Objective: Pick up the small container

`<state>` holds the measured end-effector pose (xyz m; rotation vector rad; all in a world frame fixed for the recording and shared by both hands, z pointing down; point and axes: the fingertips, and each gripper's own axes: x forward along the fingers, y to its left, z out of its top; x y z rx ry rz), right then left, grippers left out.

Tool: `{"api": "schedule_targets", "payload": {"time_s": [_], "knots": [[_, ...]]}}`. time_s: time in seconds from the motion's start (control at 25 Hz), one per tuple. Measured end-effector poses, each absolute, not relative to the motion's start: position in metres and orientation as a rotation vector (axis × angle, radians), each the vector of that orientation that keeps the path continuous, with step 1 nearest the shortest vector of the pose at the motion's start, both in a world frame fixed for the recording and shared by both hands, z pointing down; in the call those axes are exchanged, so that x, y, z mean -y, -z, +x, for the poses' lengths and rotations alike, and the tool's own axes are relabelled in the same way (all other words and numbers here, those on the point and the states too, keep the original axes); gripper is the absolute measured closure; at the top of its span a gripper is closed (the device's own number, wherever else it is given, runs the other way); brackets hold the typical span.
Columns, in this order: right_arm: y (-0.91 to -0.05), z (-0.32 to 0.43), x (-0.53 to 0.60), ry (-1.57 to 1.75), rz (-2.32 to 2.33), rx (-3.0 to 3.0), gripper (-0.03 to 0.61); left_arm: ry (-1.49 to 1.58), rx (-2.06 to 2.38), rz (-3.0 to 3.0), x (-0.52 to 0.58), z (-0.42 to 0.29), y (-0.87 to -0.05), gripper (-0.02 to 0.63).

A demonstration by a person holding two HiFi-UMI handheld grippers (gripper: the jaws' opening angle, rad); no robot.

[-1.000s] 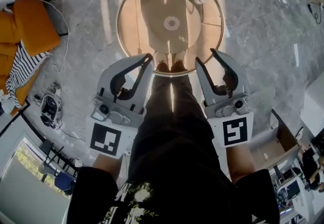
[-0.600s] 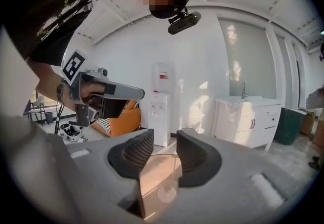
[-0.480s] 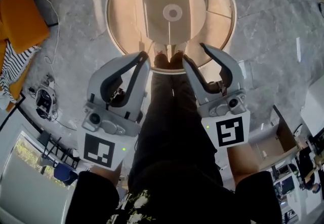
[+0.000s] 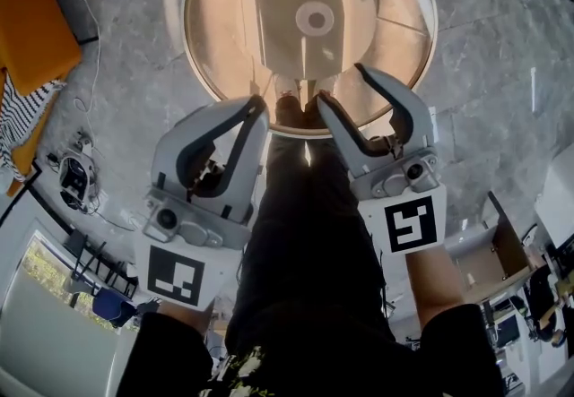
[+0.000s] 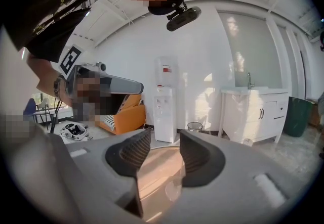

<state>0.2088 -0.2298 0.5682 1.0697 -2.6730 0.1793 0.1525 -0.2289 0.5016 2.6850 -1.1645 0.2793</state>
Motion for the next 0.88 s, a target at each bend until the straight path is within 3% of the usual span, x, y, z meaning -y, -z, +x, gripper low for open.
{"api": "schedule_targets", "payload": {"time_s": [0.88], "knots": [[-0.700, 0.202, 0.259, -0.189, 1.072, 2.621, 0.364, -0.302, 1.073, 2.596, 0.231, 0.159, -0.633, 0.606]]}}
